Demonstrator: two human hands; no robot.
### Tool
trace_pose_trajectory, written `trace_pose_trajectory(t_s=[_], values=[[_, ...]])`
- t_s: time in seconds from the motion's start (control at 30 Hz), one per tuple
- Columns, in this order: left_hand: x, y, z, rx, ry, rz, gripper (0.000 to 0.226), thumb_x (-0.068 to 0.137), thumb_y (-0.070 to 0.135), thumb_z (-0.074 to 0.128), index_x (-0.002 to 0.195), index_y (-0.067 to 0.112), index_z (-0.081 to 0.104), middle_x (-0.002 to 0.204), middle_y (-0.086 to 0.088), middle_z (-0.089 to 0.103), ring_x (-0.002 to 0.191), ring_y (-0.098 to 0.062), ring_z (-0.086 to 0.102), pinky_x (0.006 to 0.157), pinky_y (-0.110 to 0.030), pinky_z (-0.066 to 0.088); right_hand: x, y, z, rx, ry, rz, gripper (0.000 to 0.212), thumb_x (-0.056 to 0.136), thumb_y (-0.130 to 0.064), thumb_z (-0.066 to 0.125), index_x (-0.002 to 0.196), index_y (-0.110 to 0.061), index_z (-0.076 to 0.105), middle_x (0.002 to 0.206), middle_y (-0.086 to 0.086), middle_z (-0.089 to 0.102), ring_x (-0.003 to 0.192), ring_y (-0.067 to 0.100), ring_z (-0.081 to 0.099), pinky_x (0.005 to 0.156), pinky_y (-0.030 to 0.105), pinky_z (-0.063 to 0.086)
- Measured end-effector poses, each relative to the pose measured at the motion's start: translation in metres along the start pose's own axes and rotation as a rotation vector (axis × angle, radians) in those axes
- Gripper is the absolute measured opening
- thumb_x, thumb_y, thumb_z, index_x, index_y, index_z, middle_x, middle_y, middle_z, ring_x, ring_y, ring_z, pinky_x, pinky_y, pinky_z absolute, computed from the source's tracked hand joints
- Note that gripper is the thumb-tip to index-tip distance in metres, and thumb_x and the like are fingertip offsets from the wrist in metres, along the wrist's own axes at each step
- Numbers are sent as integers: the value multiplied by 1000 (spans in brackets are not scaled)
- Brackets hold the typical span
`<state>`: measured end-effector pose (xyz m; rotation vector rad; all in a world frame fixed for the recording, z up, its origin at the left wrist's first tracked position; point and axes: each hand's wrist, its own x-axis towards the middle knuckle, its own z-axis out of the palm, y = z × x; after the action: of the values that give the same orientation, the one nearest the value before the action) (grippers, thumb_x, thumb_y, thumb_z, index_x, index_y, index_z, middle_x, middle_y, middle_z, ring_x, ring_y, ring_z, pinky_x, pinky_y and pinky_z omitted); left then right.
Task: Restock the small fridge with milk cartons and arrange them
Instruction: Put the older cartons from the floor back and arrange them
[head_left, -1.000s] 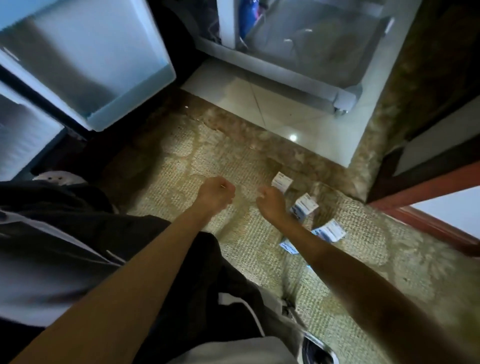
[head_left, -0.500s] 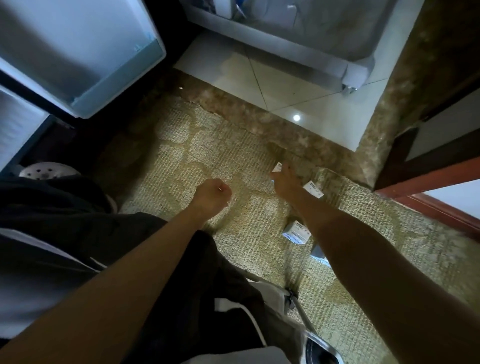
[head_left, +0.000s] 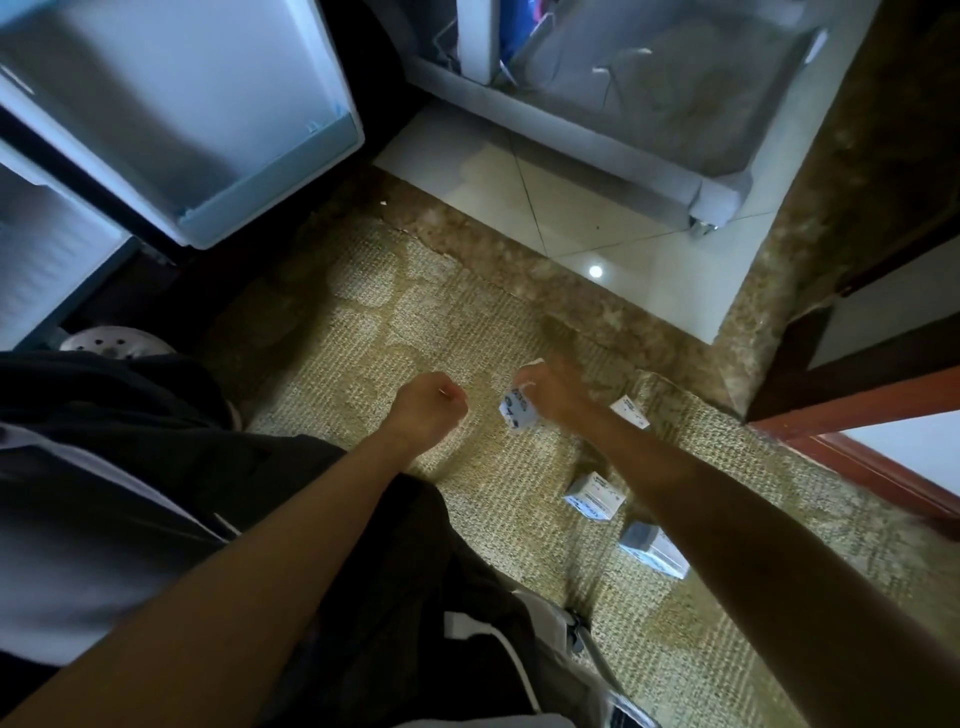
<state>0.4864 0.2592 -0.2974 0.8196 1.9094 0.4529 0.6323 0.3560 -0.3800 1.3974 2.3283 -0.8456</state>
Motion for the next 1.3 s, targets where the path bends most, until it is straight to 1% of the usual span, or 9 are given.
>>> trace_pose_trajectory(t_s=[0.1,0.27,0.4,0.5,0.8,0.87,0.97,1.17,1.3], values=[[-1,0,-17,7,48,15,27,85,1,60,112,4,56,95,-9,58,68,-15,51,48,-15,40,-5,-32,-32,140,38,-153,26,95,-12,47,111,-8,68,114,15,66,86,21,63,77,15,47],[-1,3,-73,5,186,34,57,80,2,67,131,7,42,129,-15,49,96,-21,49,59,-19,41,2,-107,-83,272,29,-359,27,96,-11,45,113,-9,66,94,-2,67,56,-1,46,44,6,33],[-9,5,-133,44,284,76,70,75,3,72,135,9,38,134,-13,50,114,-24,53,77,-21,42,5,-178,-122,334,82,-527,28,88,-9,46,97,-13,72,83,-1,70,79,21,66,64,30,45],[-19,7,-176,75,376,129,67,74,8,74,132,12,41,125,-10,56,99,-18,52,70,-20,42,-4,-229,-150,323,155,-641,31,90,-9,44,97,-18,73,73,-19,56,72,2,53,68,21,41],[-54,-19,-305,62,510,165,48,72,18,78,114,7,58,111,-11,65,91,-19,57,70,-25,45,-5,-371,-183,178,155,-881,32,87,0,41,70,-20,59,93,6,62,93,23,57,79,30,40],[-64,-30,-326,-22,453,156,41,74,17,78,110,9,61,107,-10,67,92,-22,60,77,-31,48,-5,-399,-188,213,112,-940,34,86,5,39,66,-17,55,84,11,61,79,15,55,70,24,38],[-78,-48,-353,-164,478,163,27,73,15,78,96,16,63,90,-3,67,80,-17,62,70,-24,50,-2,-439,-190,248,87,-1024,42,87,6,41,59,-25,50,73,-17,50,73,-10,43,70,18,35],[-85,-85,-397,-391,790,109,36,68,16,81,97,5,63,90,-7,60,83,-20,55,74,-34,48,12,-498,-175,610,52,-999,23,88,7,45,87,-16,50,104,-2,54,98,10,52,90,36,50],[-82,-101,-413,-449,926,118,36,72,11,76,66,14,40,74,-1,49,69,-17,46,59,-27,45,30,-527,-153,734,-164,-753,34,84,-15,62,112,-17,42,105,-4,57,102,18,58,87,42,56]])
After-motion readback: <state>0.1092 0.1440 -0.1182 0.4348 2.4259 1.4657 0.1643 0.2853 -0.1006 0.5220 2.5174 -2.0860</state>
